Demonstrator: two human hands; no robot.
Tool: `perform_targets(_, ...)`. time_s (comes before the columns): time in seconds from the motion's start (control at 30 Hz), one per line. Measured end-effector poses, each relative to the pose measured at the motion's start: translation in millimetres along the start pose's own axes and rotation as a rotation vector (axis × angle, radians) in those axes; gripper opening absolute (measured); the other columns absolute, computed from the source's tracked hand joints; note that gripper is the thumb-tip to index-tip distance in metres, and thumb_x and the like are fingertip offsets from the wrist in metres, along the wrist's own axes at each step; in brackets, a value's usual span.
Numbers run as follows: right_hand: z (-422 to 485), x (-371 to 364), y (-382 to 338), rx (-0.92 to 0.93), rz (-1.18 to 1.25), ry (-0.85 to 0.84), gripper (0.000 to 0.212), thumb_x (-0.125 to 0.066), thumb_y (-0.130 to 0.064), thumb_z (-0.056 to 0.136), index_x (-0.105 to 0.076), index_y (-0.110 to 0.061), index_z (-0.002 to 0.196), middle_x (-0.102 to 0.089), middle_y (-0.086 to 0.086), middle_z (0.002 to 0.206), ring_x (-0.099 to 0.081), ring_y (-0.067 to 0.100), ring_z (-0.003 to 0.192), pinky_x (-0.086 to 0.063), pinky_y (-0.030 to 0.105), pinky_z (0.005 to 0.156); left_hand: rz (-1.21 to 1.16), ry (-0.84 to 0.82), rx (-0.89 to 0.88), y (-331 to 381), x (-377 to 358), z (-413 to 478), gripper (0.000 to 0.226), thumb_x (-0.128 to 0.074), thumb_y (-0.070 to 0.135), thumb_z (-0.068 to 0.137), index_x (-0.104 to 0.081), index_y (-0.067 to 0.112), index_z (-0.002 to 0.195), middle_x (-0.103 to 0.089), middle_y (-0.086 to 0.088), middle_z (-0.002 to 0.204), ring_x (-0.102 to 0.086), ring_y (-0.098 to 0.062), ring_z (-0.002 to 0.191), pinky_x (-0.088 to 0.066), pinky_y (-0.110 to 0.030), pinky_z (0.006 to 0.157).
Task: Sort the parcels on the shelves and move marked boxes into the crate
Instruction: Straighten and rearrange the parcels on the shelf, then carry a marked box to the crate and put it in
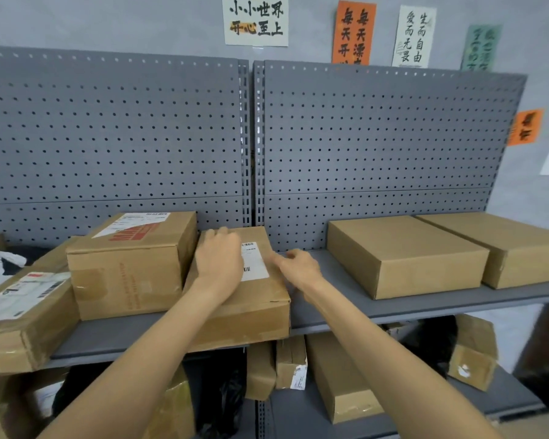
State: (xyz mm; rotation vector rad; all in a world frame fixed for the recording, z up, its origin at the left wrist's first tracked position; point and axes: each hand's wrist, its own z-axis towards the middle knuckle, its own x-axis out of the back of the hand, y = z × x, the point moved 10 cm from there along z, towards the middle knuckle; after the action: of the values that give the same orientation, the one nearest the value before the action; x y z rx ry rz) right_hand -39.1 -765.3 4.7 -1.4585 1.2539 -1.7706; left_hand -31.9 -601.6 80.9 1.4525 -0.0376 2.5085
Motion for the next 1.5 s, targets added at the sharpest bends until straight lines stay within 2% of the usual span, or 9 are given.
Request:
perform_targets(0.2,-5.3,132.3,-8.5,0.177,-0.024,0.321,0.047,-0.062,-0.036,0.09,-0.055,-0.012,0.13,-0.06,0.007,0.128,-0.056,0.022,0.111,-0.038,0.025,0.082,-0.528,-0.047,-0.129,75.3,-10.9,9.5,0.035,-0.052,0.018,0.096,-0.057,0.019,0.13,-0.056,-0.003,0.136,-0.052,-0.024,0.122,-0.045,-0.035,0.091)
perform_targets(0.3,-5.1,218.3,13.7,0.155,-0.081,0.504,0.042,-0.061,-0.029,0.091,-0.056,-0.01,0.128,-0.063,0.011,0.121,-0.057,0.022,0.098,-0.044,0.029,0.081,-0.637,-0.194,-0.184,124.3,-35.9,7.6,0.045,-0.058,0.034,0.093,-0.05,0.022,0.135,-0.05,-0.002,0.142,-0.047,-0.022,0.128,-0.041,-0.035,0.099)
perform_targets(0.4,0.7,290.6,53.8,0.05,-0.195,0.607,0.041,-0.059,-0.027,0.092,-0.056,-0.007,0.127,-0.06,0.015,0.125,-0.053,0.032,0.116,-0.046,0.04,0.096,-0.747,-0.356,-0.195,171.9,-65.1,3.1,0.067,-0.066,0.044,0.085,-0.039,0.024,0.143,-0.04,-0.002,0.149,-0.039,-0.021,0.135,-0.035,-0.034,0.102)
perform_targets(0.57,27.3,332.8,110.0,0.001,-0.458,0.457,0.044,-0.055,-0.034,0.092,-0.054,-0.013,0.13,-0.062,0.016,0.122,-0.049,0.036,0.118,-0.045,0.042,0.094,-0.997,-0.386,-0.112,229.8,-97.6,-3.1,0.083,-0.076,0.053,0.07,-0.038,0.032,0.142,-0.032,0.004,0.152,-0.031,-0.019,0.138,-0.031,-0.032,0.103)
perform_targets(0.87,49.0,331.8,123.4,0.23,-0.564,0.459,0.039,-0.053,-0.044,0.089,-0.068,-0.017,0.113,-0.062,0.015,0.118,-0.04,0.032,0.113,-0.035,0.037,0.09,-1.058,-0.105,0.02,240.9,-102.9,-13.3,0.042,-0.082,0.034,0.071,-0.061,0.038,0.108,-0.038,0.007,0.15,-0.036,-0.015,0.136,-0.034,-0.04,0.111)
perform_targets(1.03,39.8,336.5,100.9,0.387,-0.347,0.48,0.045,-0.056,-0.05,0.088,-0.066,-0.015,0.114,-0.061,0.007,0.117,-0.041,0.028,0.114,-0.038,0.036,0.092,-1.014,0.012,0.0,228.4,-67.1,-4.7,0.026,-0.077,0.037,0.076,-0.061,0.036,0.097,-0.06,0.014,0.121,-0.053,-0.014,0.115,-0.046,-0.037,0.092)
perform_targets(1.17,34.1,323.5,63.4,0.568,-0.144,0.26,0.066,-0.07,-0.048,0.08,-0.048,-0.022,0.136,-0.047,-0.002,0.137,-0.036,0.017,0.128,-0.031,0.028,0.099,-0.931,0.011,0.048,195.3,-24.4,28.4,0.02,-0.076,0.037,0.077,-0.064,0.03,0.091,-0.063,0.009,0.1,-0.058,-0.016,0.096,-0.046,-0.033,0.078)
perform_targets(1.37,19.8,279.7,14.3,0.761,-0.711,0.138,0.119,-0.079,-0.061,0.054,-0.015,-0.033,0.15,-0.02,-0.008,0.153,-0.01,0.015,0.14,-0.006,0.056,0.115,-0.85,-0.198,0.031,171.7,45.4,69.2,0.025,-0.071,0.036,0.083,-0.065,0.017,0.098,-0.062,0.003,0.091,-0.061,-0.016,0.08,-0.049,-0.029,0.053)
perform_targets(1.5,11.0,271.4,-13.4,0.855,-0.638,0.215,0.11,-0.081,-0.046,0.058,-0.021,-0.029,0.148,-0.037,-0.006,0.134,-0.027,0.014,0.12,-0.039,0.037,0.09,-0.779,-0.203,0.008,165.6,79.6,78.7,0.023,-0.069,0.038,0.084,-0.063,0.023,0.1,-0.06,0.005,0.096,-0.061,-0.015,0.083,-0.052,-0.03,0.054)
